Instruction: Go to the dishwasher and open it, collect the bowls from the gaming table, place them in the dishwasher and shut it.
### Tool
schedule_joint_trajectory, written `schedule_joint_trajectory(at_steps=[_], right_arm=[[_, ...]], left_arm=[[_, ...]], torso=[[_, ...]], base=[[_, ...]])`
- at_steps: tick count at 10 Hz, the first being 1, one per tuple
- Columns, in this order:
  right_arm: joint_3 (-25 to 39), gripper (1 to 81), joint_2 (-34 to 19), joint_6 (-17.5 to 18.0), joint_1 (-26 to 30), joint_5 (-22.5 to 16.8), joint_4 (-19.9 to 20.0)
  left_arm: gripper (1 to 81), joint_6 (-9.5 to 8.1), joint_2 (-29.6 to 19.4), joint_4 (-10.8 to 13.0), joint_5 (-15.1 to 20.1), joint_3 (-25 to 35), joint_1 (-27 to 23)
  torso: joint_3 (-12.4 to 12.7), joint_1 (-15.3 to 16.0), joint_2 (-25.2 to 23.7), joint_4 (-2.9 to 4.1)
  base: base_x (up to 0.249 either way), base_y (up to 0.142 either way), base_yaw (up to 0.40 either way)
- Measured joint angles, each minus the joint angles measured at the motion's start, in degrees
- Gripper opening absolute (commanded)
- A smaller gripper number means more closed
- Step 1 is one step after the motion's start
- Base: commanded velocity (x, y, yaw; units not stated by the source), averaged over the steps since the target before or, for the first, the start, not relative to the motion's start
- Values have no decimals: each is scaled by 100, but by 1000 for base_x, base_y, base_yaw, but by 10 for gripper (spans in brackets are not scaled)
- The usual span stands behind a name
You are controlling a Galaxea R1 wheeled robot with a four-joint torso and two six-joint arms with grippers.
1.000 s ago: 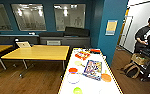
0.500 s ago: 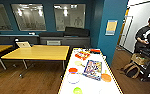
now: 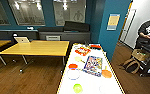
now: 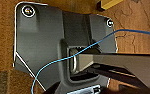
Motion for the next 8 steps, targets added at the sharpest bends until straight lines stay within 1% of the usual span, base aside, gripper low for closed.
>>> schedule_joint_trajectory(at_steps=[1, 2, 3, 5, 8], right_arm=[[354, 811, -374, 144, 151, 7, 0], [571, 811, -610, 238, 260, 13, 2], [879, 811, -926, 406, 467, 21, 2], [1263, 811, -1334, 699, 880, 32, 7], [1707, 811, -1921, 1141, 1532, -87, 7]], left_arm=[[811, 1, 46, 0, -20, 9, -22], [811, 1, 96, 0, -27, 26, -50], [811, 4, 110, 0, -41, 35, -83], [811, 4, 113, 0, -66, 35, -85], [811, 4, 113, 2, -74, 35, -82]], torso=[[-116, 0, 0, 0], [-231, 2, 0, 0], [-345, 5, 2, 0], [-424, 6, 5, 0], [-424, 9, 9, 0]], base=[[0, 0, 0], [0, 0, 0], [0, 0, 0], [0, 0, 0], [0, 0, 0]])
